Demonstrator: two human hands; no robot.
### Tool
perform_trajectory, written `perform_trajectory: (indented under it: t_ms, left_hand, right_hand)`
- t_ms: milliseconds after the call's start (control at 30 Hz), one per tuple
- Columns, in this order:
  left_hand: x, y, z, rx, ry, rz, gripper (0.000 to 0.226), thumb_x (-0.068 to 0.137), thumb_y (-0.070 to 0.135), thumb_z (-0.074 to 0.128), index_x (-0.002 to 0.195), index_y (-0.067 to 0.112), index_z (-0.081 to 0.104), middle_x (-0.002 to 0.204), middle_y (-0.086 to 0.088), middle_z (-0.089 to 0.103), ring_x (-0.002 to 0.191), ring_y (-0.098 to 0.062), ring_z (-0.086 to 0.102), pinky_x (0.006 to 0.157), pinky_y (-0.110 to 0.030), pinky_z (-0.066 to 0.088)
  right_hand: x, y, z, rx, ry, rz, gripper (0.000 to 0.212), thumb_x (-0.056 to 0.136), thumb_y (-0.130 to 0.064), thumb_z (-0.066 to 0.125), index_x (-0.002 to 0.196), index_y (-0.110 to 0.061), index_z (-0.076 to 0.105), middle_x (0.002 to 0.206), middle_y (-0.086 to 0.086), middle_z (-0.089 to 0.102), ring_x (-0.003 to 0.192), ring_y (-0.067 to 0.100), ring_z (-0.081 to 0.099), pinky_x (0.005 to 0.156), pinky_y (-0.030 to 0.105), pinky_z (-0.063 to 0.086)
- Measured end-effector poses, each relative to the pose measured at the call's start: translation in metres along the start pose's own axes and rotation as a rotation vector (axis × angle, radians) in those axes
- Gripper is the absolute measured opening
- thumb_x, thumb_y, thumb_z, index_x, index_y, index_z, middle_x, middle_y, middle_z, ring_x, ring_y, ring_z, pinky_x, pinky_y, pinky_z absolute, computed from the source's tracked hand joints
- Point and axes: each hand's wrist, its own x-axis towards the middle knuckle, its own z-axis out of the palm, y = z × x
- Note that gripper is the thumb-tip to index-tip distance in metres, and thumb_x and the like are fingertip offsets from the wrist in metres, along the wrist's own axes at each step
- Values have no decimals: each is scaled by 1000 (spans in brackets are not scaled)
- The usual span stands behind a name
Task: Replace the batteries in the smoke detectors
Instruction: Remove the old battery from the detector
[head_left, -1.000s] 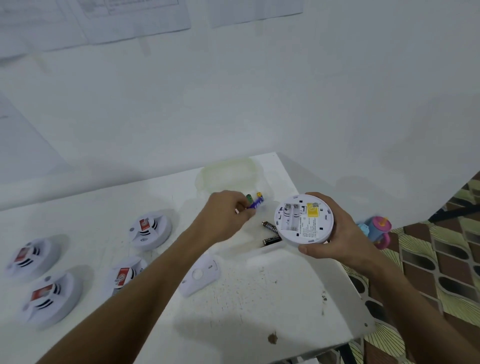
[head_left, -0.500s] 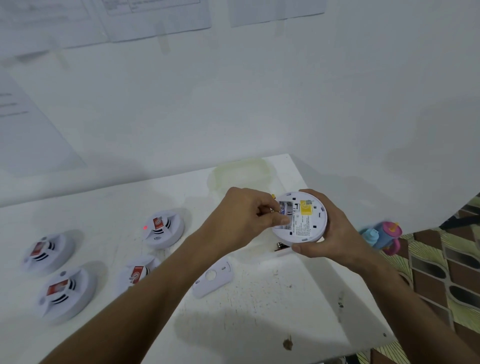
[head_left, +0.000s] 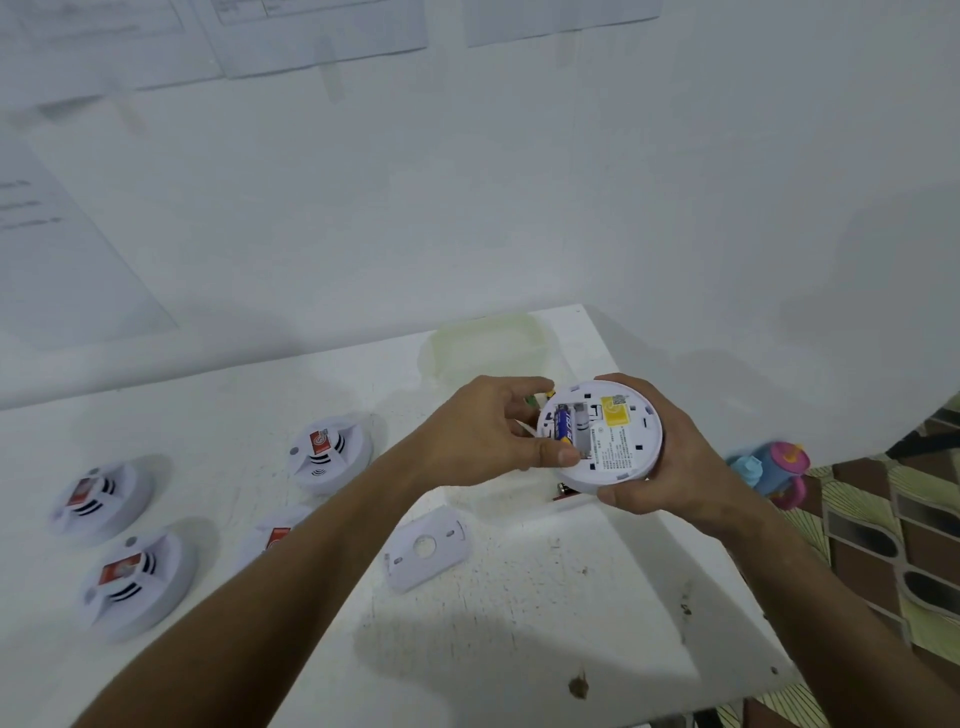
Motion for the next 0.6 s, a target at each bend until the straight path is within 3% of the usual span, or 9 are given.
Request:
perform_trajectory:
  t_ms: [100, 200, 333, 467, 533, 600]
  left_hand:
    - [-1, -1, 0, -96, -13, 53, 48, 70, 21, 86, 113, 28, 67, 99, 0, 75, 89, -22, 72, 88, -41, 57]
    - [2, -4, 2, -145, 42, 20, 51, 68, 19, 87, 113, 18, 64, 92, -4, 75, 83, -22, 73, 84, -44, 58]
    - [11, -7, 4, -127, 81, 21, 42, 74, 25, 83, 113, 19, 68, 88, -4, 75, 81, -25, 72, 80, -44, 59]
    - [24, -10, 9, -174, 29, -13, 37, 91, 40, 62, 122, 20, 65, 99, 0, 73, 79, -17, 71, 70, -32, 60]
    - [32, -20, 14, -54, 70, -5, 37, 95, 40, 56, 125, 20, 64, 103, 7, 69, 72, -13, 71, 63, -28, 58]
    - [39, -34, 20, 161, 74, 23, 33, 94, 32, 59, 126, 21, 62, 104, 11, 67, 69, -12, 70, 66, -29, 56]
  right_hand:
    - [2, 0, 1, -9, -23, -17, 80, 50, -26, 82, 122, -43, 52, 117, -9, 63, 113, 22, 59, 85, 26, 56]
    - [6, 0, 1, -32, -35, -35, 81, 50, -26, 83, 122, -47, 51, 117, -12, 62, 113, 21, 59, 86, 24, 54]
    - [8, 3, -3, -55, -23, -23, 82, 51, -29, 83, 121, -55, 50, 117, -16, 62, 113, 16, 59, 86, 19, 52]
    - [-2, 14, -19, -79, 28, 5, 84, 52, -31, 84, 127, -41, 48, 117, -16, 62, 114, 16, 60, 89, 19, 51]
    - [-11, 20, -30, -86, 60, 31, 86, 50, -32, 83, 128, -32, 48, 118, -14, 62, 114, 15, 60, 91, 20, 51]
    - [-21, 26, -37, -87, 72, 60, 86, 50, -31, 84, 128, -31, 49, 119, -12, 62, 115, 15, 60, 90, 19, 51]
